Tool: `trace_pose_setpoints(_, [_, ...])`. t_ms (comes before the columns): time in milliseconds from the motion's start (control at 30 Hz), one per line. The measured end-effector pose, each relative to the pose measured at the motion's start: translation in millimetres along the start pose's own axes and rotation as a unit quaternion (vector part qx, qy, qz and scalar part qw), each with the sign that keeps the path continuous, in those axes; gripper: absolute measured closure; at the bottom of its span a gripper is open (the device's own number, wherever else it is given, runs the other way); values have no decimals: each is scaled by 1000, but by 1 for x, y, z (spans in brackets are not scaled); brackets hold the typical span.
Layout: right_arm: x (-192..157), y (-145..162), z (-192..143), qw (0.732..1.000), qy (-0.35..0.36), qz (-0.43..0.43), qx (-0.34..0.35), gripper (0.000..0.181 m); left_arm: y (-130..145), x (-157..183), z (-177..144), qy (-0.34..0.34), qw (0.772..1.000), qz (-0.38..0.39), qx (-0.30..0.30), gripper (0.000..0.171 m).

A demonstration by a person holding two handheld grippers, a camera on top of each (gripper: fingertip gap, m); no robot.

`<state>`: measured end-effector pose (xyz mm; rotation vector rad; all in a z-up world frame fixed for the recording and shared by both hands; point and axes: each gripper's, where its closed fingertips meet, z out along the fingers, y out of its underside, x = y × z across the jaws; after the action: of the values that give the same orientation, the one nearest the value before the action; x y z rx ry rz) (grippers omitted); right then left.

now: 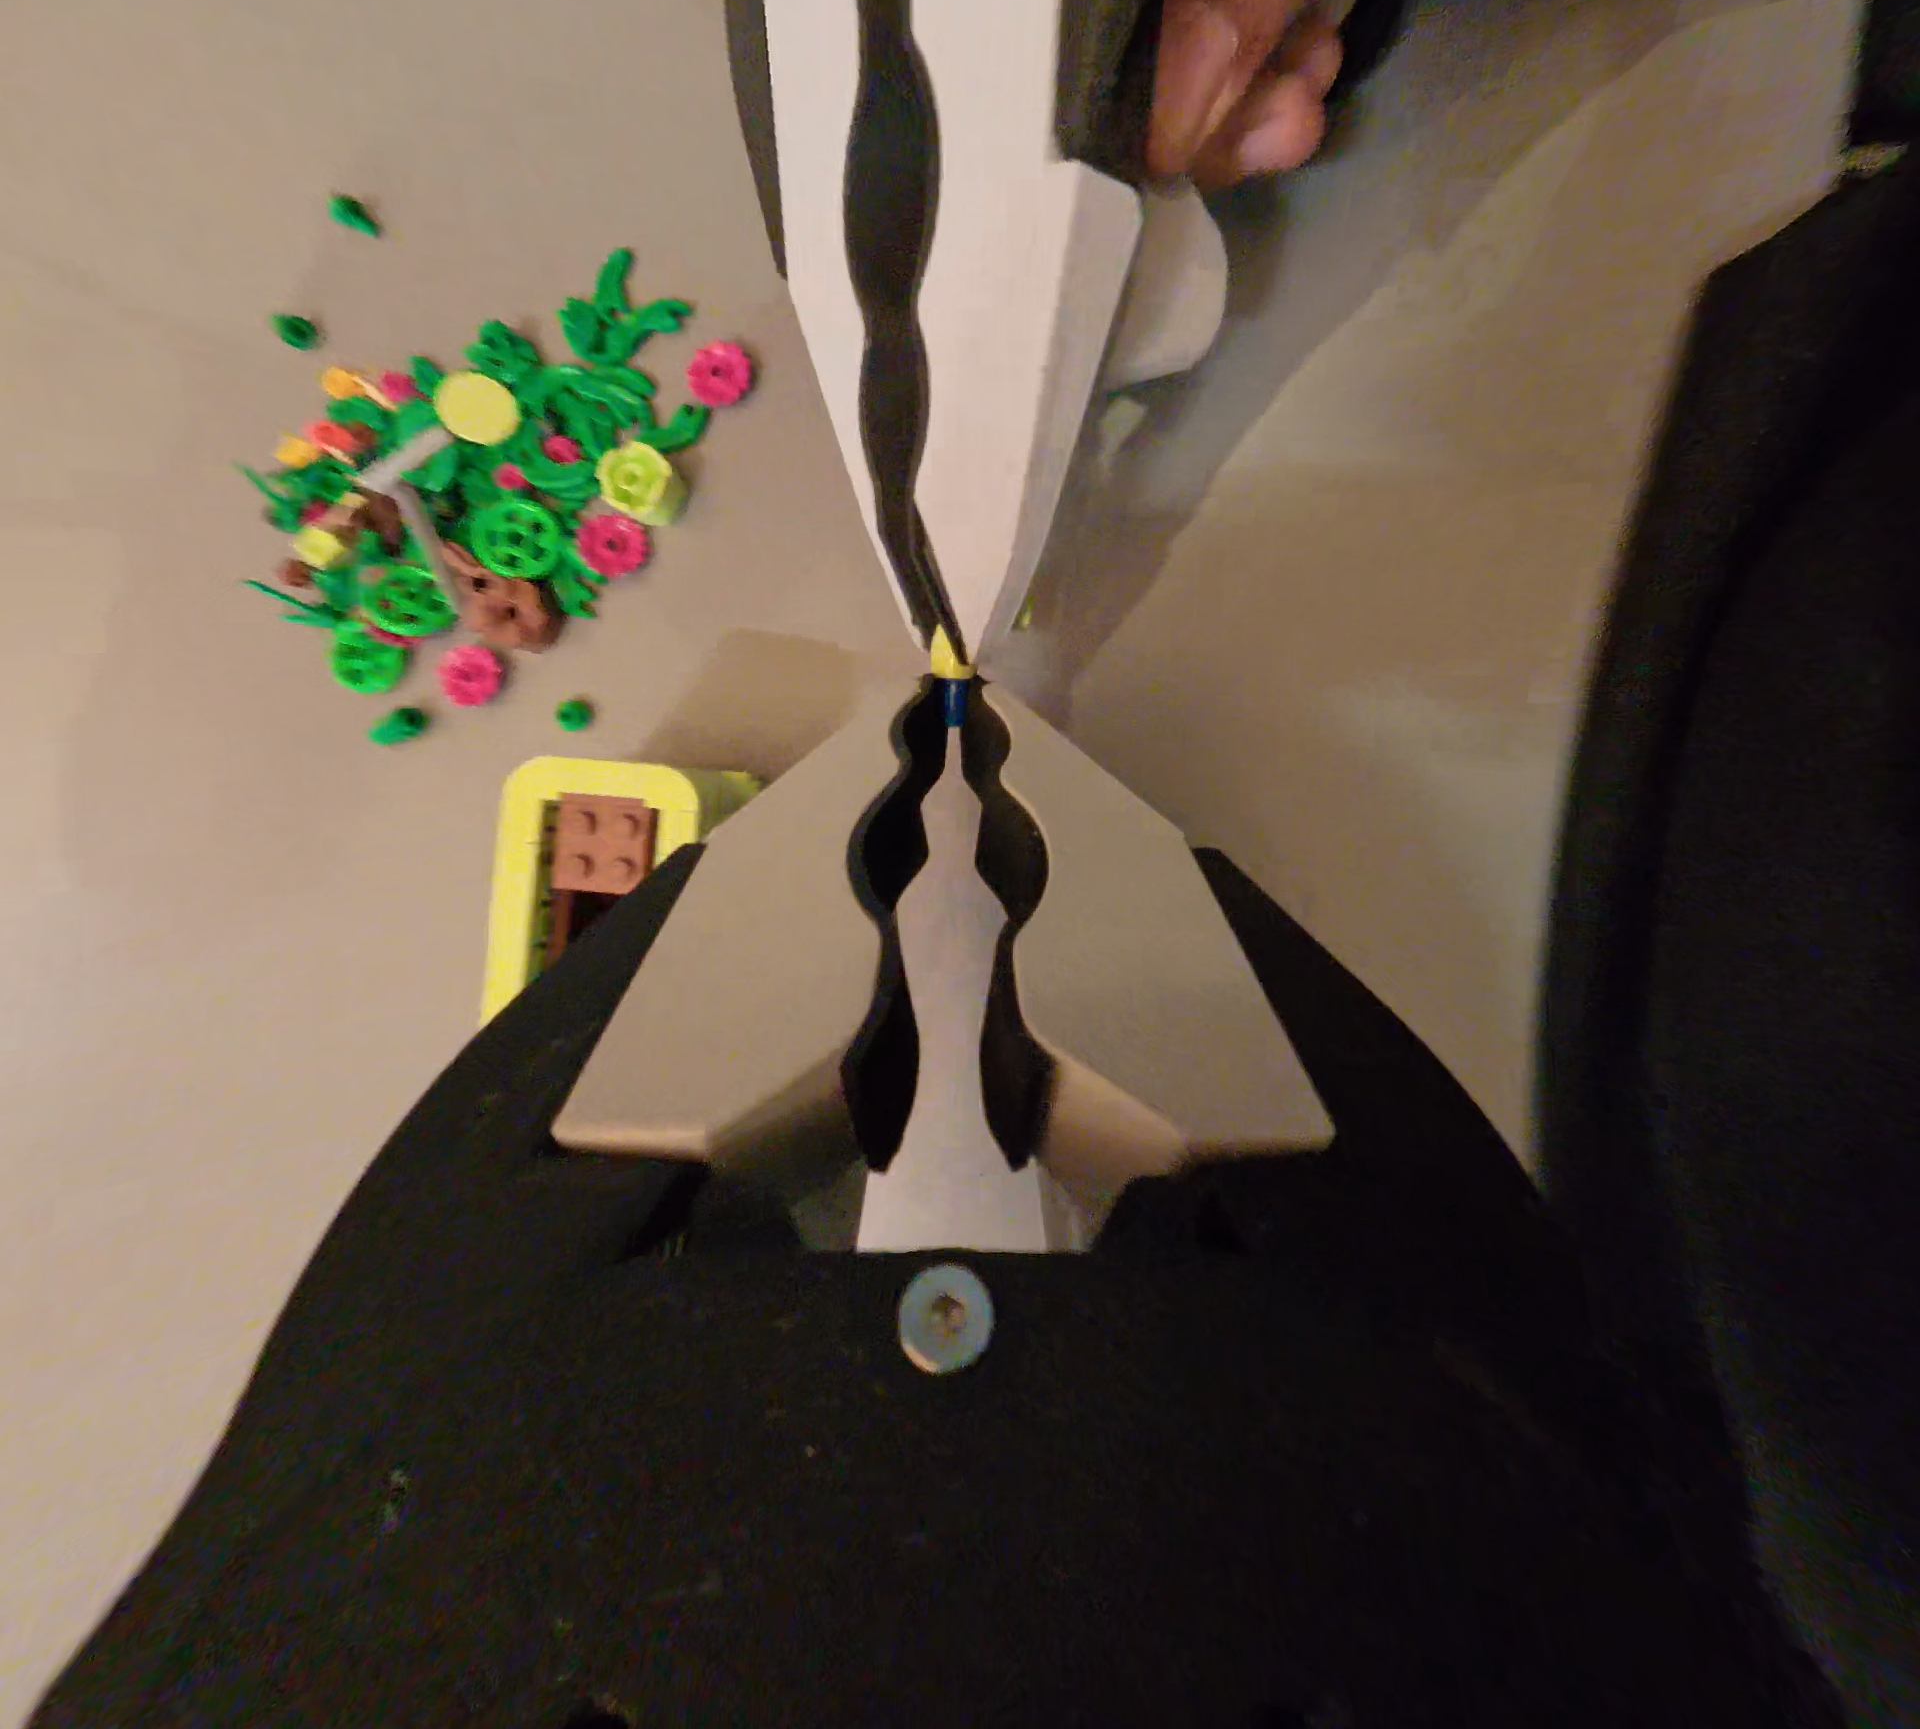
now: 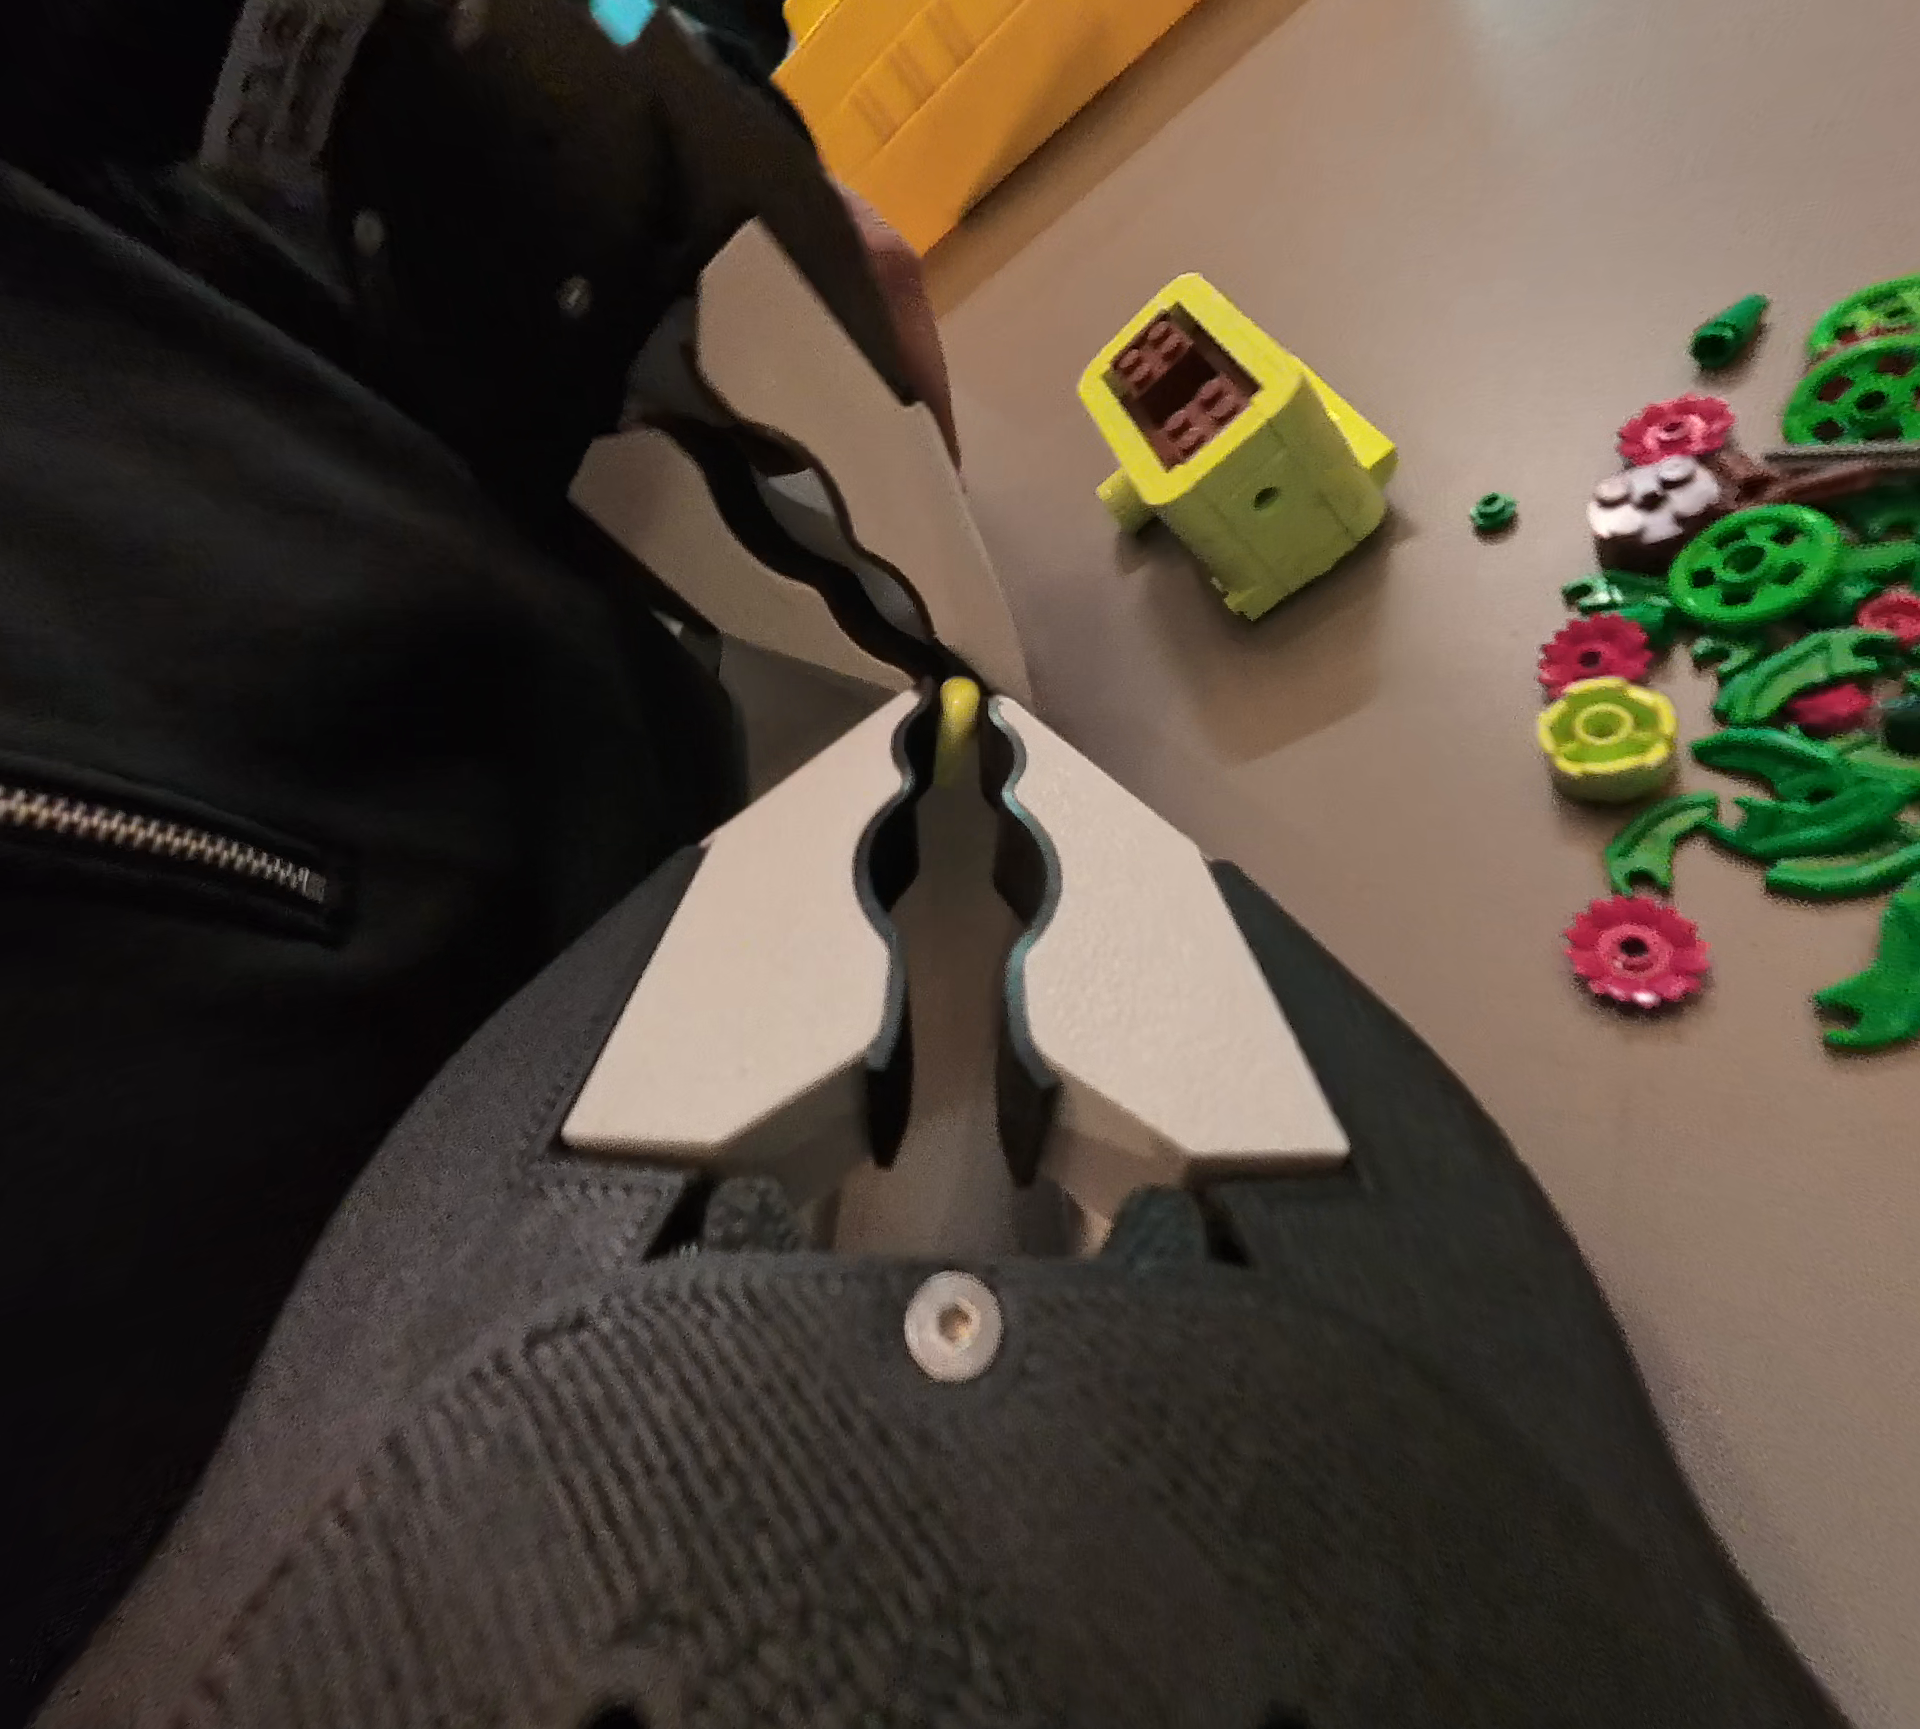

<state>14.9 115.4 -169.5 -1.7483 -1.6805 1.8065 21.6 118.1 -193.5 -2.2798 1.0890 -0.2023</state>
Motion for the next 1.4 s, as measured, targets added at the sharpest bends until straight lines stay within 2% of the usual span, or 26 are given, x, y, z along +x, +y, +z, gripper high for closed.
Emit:
trace_pose_setpoints(133, [-11, 3, 1, 997, -11, -68, -16, 176, -1, 19, -7, 120, 988, -97, 6, 171])
trace_pose_setpoints(233, [-19, 3, -3, 992, -18, -122, -15, 181, 2, 34, -11, 209, 965, -159, -9, 171])
trace_pose_setpoints(300, [-10, -4, -19, 988, 3, -156, 2, 181, 9, 35, -12, 237, 951, -199, -10, 171])
trace_pose_setpoints(367, [-18, -10, -26, 989, -37, -139, 29, 181, 3, 33, -18, 268, 931, -247, 8, 171])
trace_pose_setpoints(500, [-12, -7, -17, 990, -7, -139, 10, 179, 8, 8, -7, 162, 972, -167, 5, 171])
trace_pose_setpoints(567, [-4, -9, -17, 993, 14, -115, 18, 150, 4, -1, -7, 113, 985, -130, 17, 171])
trace_pose_setpoints(667, [-4, -18, -14, 998, -15, -24, 57, 136, 2, -18, -8, 13, 998, -50, 21, 171])
trace_pose_setpoints(767, [-4, -20, -8, 996, -38, 33, 69, 149, -5, -26, -11, -80, 996, 45, 17, 171])
trace_pose_setpoints(800, [-3, -20, -7, 996, -38, 40, 72, 153, -8, -25, -11, -92, 994, 61, 19, 171])
trace_pose_setpoints(867, [-2, -20, -6, 995, -36, 49, 73, 174, -10, -24, -10, -108, 991, 81, 17, 171])
trace_pose_setpoints(900, [0, -19, -7, 996, -31, 48, 71, 175, -10, -23, -10, -106, 991, 79, 19, 171])
trace_pose_setpoints(967, [-1, -16, -7, 998, -24, 35, 57, 176, -10, -18, -9, -73, 996, 46, 23, 171])
trace_pose_setpoints(1033, [-4, -11, -6, 999, -20, 7, 35, 176, -9, -8, -8, -2, 999, -21, 34, 171])
trace_pose_setpoints(1200, [-19, -5, -8, 996, -42, -80, 10, 175, -17, 14, -18, 163, 971, -162, 62, 171])
trace_pose_setpoints(1267, [-28, -5, -11, 989, -56, -136, 10, 175, -24, 24, -25, 238, 944, -215, 72, 171])
trace_pose_setpoints(1400, [-49, -5, -18, 972, -109, -206, 29, 175, -39, 44, -44, 401, 854, -318, 90, 171])
